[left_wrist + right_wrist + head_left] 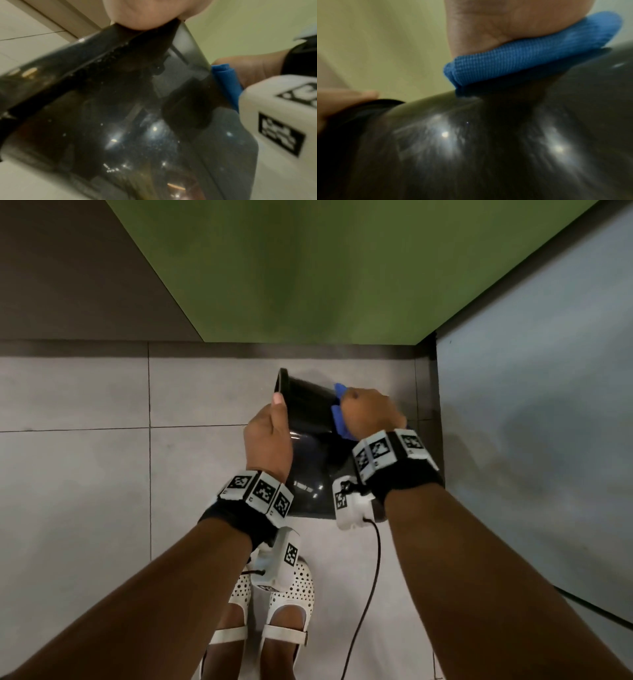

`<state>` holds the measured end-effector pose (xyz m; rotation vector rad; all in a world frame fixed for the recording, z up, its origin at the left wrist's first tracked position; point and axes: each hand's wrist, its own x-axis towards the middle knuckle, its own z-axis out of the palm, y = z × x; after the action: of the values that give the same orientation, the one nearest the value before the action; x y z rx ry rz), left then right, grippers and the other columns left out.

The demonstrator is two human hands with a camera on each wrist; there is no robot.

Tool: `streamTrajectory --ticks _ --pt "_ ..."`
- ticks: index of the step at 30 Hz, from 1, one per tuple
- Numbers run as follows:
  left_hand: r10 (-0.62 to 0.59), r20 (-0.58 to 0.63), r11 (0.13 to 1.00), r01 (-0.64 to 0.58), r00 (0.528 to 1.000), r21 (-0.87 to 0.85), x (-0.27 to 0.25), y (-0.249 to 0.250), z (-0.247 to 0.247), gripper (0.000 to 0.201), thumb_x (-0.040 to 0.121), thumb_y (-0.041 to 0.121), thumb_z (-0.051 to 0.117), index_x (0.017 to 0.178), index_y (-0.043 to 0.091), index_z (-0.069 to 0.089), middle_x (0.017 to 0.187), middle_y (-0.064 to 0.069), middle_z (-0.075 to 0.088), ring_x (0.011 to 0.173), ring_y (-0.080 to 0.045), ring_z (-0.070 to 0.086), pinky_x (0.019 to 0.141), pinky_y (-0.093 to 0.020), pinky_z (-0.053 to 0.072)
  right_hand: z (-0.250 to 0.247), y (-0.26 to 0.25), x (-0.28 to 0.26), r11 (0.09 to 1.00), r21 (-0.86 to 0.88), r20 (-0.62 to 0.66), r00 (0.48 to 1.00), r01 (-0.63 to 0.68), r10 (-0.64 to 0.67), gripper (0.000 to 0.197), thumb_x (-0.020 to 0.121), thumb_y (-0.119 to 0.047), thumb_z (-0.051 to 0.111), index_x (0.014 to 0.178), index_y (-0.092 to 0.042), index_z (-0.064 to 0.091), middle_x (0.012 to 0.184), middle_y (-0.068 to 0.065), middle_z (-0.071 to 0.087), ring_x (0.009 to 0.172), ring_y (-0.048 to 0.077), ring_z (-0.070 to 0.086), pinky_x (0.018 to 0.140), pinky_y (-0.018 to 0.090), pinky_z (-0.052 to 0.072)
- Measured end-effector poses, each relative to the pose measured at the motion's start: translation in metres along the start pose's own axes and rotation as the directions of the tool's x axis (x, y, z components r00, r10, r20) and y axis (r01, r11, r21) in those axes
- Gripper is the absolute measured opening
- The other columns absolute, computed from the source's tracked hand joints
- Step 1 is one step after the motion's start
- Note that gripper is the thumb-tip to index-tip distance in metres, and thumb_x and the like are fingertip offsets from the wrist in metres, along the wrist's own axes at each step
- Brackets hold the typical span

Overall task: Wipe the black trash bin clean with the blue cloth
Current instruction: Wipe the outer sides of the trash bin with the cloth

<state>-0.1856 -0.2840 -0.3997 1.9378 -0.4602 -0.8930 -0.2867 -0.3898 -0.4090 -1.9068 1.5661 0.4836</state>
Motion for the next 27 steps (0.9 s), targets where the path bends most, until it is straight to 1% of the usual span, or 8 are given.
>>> streamTrajectory --ticks 2,7,9,13,16,21,24,27 --pt "0.035 0.016 0.999 -0.034 0.999 -0.028 -0.003 0.0 0.001 0.047 0.098 0.029 0.034 0.053 0.017 0.037 0.056 0.001 0.038 0.055 -0.012 0.037 0.056 -0.019 0.036 -0.009 0.007 0.0 0.998 0.037 0.076 0.996 -0.047 0.044 0.025 0.094 -0.024 0.034 0.081 -0.014 0.052 0.069 0.002 0.059 0.061 0.017 0.063 0.055 0.023 0.042" --pt "0.091 0.006 0.989 -0.09 0.996 -0.116 -0.002 -0.01 -0.003 0.041 0.093 0.037 0.032 0.057 0.018 0.043 0.059 -0.005 0.046 0.061 -0.018 0.043 0.062 -0.034 0.04 0.018 -0.021 -0.03 0.992 -0.009 -0.308 0.943 0.127 -0.124 0.042 0.099 -0.03 0.027 0.132 -0.016 0.049 0.138 0.008 0.05 0.128 0.029 0.043 0.107 0.045 0.032" --pt "0.096 0.065 0.989 -0.087 0.993 -0.123 -0.005 -0.019 -0.01 0.05 0.088 0.044 0.03 0.068 0.004 0.051 0.068 -0.025 0.055 0.064 -0.031 0.049 0.066 -0.045 0.045 0.037 -0.029 -0.044 0.985 -0.014 -0.364 0.917 0.174 -0.167 0.044 0.099 -0.033 0.029 0.138 -0.021 0.042 0.145 0.002 0.042 0.137 0.025 0.032 0.113 0.044 0.021" --pt "-0.098 0.218 0.989 0.12 0.971 -0.09 0.002 -0.007 -0.018 0.04 0.086 0.038 0.039 0.094 0.006 0.062 0.1 -0.018 0.065 0.095 -0.03 0.06 0.095 -0.048 0.046 0.057 -0.029 -0.062 0.986 -0.051 -0.399 0.902 0.158 -0.166 0.055 0.093 -0.04 0.015 0.138 -0.022 0.043 0.145 0.002 0.043 0.138 0.025 0.031 0.113 0.045 0.02" --pt "-0.253 0.289 0.963 0.212 0.923 0.167 0.018 0.011 -0.012 0.054 0.092 0.051 0.035 0.098 0.007 0.066 0.098 -0.011 0.068 0.091 -0.025 0.062 0.084 -0.034 0.047 0.062 -0.028 -0.065 0.985 -0.057 -0.373 0.912 0.163 -0.172 0.059 0.092 -0.042 0.01 0.14 -0.024 0.038 0.148 0.0 0.038 0.141 0.022 0.025 0.114 0.042 0.016" --pt "-0.221 0.263 0.9 0.093 0.939 0.426 0.036 0.019 -0.001 0.067 0.097 0.048 0.021 0.093 -0.006 0.062 0.099 -0.025 0.063 0.095 -0.036 0.058 0.079 -0.035 0.039 0.078 -0.025 -0.071 0.985 -0.048 -0.412 0.895 0.169 -0.173 0.053 0.095 -0.038 0.019 0.136 -0.018 0.045 0.144 0.006 0.044 0.137 0.026 0.033 0.111 0.044 0.02" --pt "-0.16 0.243 0.914 0.051 0.957 0.403 0.03 0.006 -0.003 0.056 0.098 0.043 0.022 0.084 0.004 0.06 0.091 -0.019 0.064 0.09 -0.032 0.059 0.076 -0.031 0.039 0.09 -0.028 -0.076 0.985 -0.09 -0.414 0.894 0.148 -0.172 0.05 0.095 -0.036 0.025 0.136 -0.016 0.045 0.143 0.009 0.045 0.135 0.03 0.036 0.108 0.047 0.023" --pt "-0.144 0.217 0.953 0.076 0.965 0.292 0.02 -0.012 -0.009 0.051 0.098 0.039 0.027 0.099 0.004 0.063 0.102 -0.015 0.067 0.098 -0.028 0.06 0.087 -0.033 0.044 0.093 -0.029 -0.072 0.979 -0.108 -0.323 0.926 0.17 -0.197 0.052 0.095 -0.037 0.022 0.139 -0.016 0.039 0.147 0.01 0.038 0.137 0.032 0.031 0.108 0.051 0.026"
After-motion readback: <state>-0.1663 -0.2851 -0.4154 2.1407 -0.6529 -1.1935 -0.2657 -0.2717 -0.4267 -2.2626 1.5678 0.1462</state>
